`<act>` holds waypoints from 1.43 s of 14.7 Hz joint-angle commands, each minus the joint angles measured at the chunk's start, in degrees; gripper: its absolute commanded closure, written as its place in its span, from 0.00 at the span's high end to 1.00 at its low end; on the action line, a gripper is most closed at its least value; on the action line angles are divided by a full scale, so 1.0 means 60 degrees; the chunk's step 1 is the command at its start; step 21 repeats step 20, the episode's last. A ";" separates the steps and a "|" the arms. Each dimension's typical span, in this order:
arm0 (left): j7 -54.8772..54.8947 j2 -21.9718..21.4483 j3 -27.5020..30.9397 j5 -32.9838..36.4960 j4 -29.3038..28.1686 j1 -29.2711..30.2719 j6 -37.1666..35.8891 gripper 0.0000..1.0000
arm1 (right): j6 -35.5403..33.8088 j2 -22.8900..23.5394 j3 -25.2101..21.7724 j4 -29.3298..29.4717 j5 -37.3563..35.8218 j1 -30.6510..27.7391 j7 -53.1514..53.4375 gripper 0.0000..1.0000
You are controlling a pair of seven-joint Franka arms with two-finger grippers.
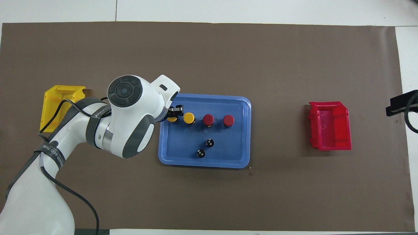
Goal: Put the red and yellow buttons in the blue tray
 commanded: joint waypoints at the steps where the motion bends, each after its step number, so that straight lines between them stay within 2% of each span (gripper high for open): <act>1: -0.0025 -0.0385 0.0216 0.0058 0.0586 0.0017 -0.1303 1.00 | 0.0061 -0.0244 0.0055 -0.0261 -0.0073 -0.0076 -0.0239 1.00; 5: 0.0605 -0.1191 0.0231 0.0087 0.1085 0.0939 -0.2827 1.00 | 0.0091 -0.0244 0.0055 -0.0275 -0.0058 -0.0106 -0.0225 1.00; 6: 0.0954 -0.1482 0.0231 0.0450 0.1115 0.1231 -0.3019 1.00 | 0.0047 -0.0244 0.0055 -0.0276 -0.0058 -0.0106 -0.0210 1.00; 7: 0.1697 -0.1906 0.0216 0.0845 0.1101 0.1669 -0.3268 1.00 | 0.0032 -0.0244 0.0055 -0.0276 -0.0058 -0.0077 -0.0195 1.00; 9: 0.3759 -0.2464 0.0245 0.0937 0.1188 0.2751 -0.4248 1.00 | 0.0018 -0.0244 0.0070 -0.0276 -0.0059 -0.0033 -0.0195 1.00; 11: 0.4966 -0.2642 0.0231 0.0951 0.1553 0.3939 -0.4762 1.00 | 0.0032 -0.0244 0.0070 -0.0261 -0.0058 -0.0003 -0.0195 1.00; 13: 0.5919 -0.2686 0.0275 0.0864 0.2006 0.4629 -0.5245 1.00 | 0.0032 -0.0244 0.0143 -0.0276 -0.0058 0.0011 -0.0195 1.00; 15: 0.6230 -0.2686 0.0275 0.0718 0.2432 0.4808 -0.5554 1.00 | 0.0032 -0.0244 0.0158 -0.0276 -0.0029 0.0128 -0.0195 1.00; 21: 0.6158 -0.2716 -0.0003 0.0644 0.2595 0.4604 -0.5585 1.00 | 0.0047 -0.0244 0.0158 -0.0261 0.0015 0.0173 -0.0181 1.00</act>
